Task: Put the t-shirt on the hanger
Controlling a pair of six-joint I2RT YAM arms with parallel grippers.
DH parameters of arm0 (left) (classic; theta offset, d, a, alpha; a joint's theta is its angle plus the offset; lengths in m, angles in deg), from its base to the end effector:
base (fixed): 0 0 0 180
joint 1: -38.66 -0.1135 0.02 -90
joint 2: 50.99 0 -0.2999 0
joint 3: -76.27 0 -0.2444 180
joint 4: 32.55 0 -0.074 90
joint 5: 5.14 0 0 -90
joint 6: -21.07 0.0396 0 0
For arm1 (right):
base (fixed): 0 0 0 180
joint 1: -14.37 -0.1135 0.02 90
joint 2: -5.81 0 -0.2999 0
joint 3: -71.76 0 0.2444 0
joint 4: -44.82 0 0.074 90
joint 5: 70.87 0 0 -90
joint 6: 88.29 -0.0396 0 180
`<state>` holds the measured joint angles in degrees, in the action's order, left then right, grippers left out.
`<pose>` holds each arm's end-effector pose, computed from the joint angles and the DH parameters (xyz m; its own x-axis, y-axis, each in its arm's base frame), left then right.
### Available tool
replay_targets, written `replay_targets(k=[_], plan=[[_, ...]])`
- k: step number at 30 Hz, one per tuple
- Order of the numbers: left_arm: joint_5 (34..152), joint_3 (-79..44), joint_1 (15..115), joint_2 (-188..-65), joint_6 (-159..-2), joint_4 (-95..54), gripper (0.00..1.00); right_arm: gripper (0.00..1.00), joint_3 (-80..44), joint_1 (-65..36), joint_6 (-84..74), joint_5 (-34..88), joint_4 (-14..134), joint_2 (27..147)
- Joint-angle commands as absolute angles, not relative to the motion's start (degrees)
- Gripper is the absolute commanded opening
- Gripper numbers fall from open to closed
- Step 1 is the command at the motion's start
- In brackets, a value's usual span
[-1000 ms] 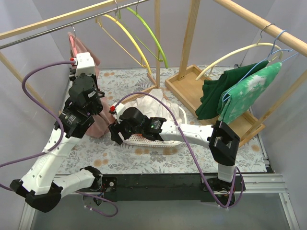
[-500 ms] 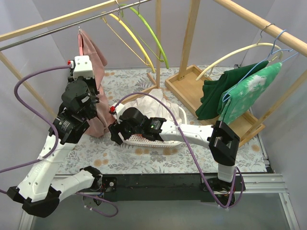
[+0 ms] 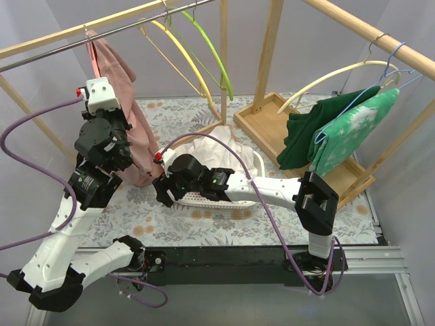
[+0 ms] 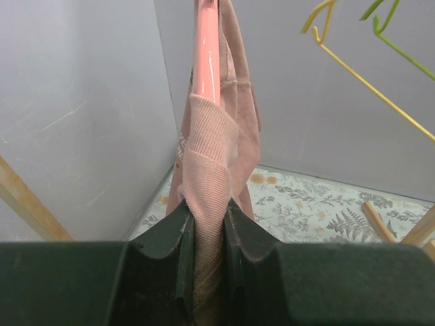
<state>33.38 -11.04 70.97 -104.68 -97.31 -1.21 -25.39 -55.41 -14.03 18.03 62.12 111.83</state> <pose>0.1265 -0.0434 0.5221 0.2524 -0.5099 -0.8224 -0.2302 0.7939 -0.5628 0.1549 0.4184 0.3140 -0.3996 -0.3002 -0.8661 -0.8559 0.4604 0.2353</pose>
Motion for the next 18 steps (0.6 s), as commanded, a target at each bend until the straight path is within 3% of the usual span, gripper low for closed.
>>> replay_targets(k=[1,18], plan=[[31.1,-8.9,70.7,-105.2,-96.5,-7.8,0.00,0.79,-26.1,-55.7,-14.1,17.9,61.8,111.8],[28.6,-7.6,69.8,-107.4,-95.5,-8.5,0.02,0.78,-26.6,-55.9,-14.0,18.2,62.6,112.4]])
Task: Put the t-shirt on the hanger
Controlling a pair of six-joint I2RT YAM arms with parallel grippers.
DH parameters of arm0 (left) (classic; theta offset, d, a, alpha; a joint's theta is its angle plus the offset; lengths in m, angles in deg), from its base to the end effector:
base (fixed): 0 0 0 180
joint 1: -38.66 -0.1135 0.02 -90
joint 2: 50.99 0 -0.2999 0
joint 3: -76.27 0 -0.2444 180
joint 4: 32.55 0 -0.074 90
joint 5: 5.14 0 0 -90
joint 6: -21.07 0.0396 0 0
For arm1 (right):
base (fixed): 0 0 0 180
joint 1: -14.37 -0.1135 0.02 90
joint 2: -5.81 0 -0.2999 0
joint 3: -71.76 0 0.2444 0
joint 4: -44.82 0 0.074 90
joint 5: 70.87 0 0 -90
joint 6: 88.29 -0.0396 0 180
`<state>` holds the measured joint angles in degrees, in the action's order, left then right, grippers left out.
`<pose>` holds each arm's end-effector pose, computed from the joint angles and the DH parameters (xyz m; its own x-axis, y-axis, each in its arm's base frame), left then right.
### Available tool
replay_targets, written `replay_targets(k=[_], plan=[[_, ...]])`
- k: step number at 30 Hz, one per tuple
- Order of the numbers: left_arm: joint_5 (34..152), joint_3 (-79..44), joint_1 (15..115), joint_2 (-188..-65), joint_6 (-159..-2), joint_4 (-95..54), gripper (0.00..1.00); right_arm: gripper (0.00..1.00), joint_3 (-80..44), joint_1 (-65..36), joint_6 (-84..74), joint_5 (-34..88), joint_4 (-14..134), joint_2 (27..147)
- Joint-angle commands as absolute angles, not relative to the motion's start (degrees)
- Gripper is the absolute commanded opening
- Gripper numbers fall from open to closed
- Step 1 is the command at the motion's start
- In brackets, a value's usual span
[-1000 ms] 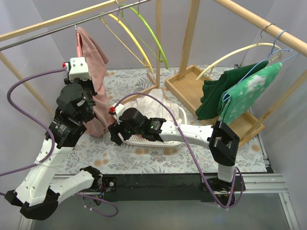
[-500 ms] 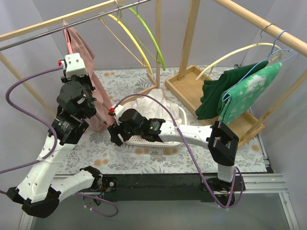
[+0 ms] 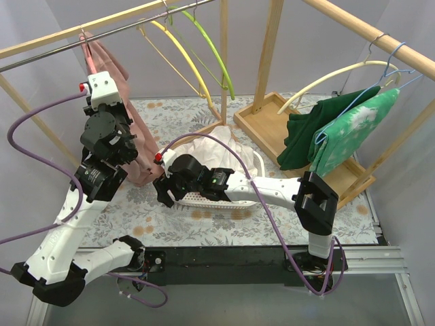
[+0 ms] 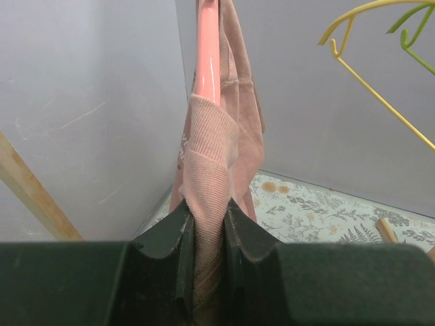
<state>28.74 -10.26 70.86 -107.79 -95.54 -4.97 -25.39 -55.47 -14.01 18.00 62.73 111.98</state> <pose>0.1416 -0.0503 0.5256 0.2972 -0.4822 -0.8241 -0.2947 0.7746 -0.5596 0.1545 0.4186 0.3118 -0.4029 -0.3114 -0.8606 -0.8553 0.4628 0.2330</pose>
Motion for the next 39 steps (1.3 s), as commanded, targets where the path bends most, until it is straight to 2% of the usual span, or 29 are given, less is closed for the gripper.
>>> replay_targets(k=[1,22,30,33,35,39], plan=[[28.9,-7.4,69.4,-107.4,-96.0,-8.2,0.04,0.78,-26.6,-55.9,-14.0,18.2,62.7,112.4],[38.6,-4.0,57.8,-110.8,-107.2,2.1,0.05,0.78,-25.9,-56.1,-13.8,18.3,63.2,112.1],[40.0,-2.3,56.9,-110.4,-110.9,7.6,0.06,0.78,-25.4,-56.2,-13.4,18.2,63.3,111.3],[40.7,-0.7,56.9,-109.9,-111.9,10.5,0.14,0.79,-25.2,-56.3,-13.3,18.3,63.4,110.9],[41.1,1.1,56.9,-109.4,-112.5,13.1,0.26,0.79,-24.9,-56.4,-13.1,18.5,63.3,110.6],[43.4,3.5,56.9,-108.5,-113.3,19.7,0.59,0.80,-23.5,-56.5,-13.6,17.7,63.3,108.7]])
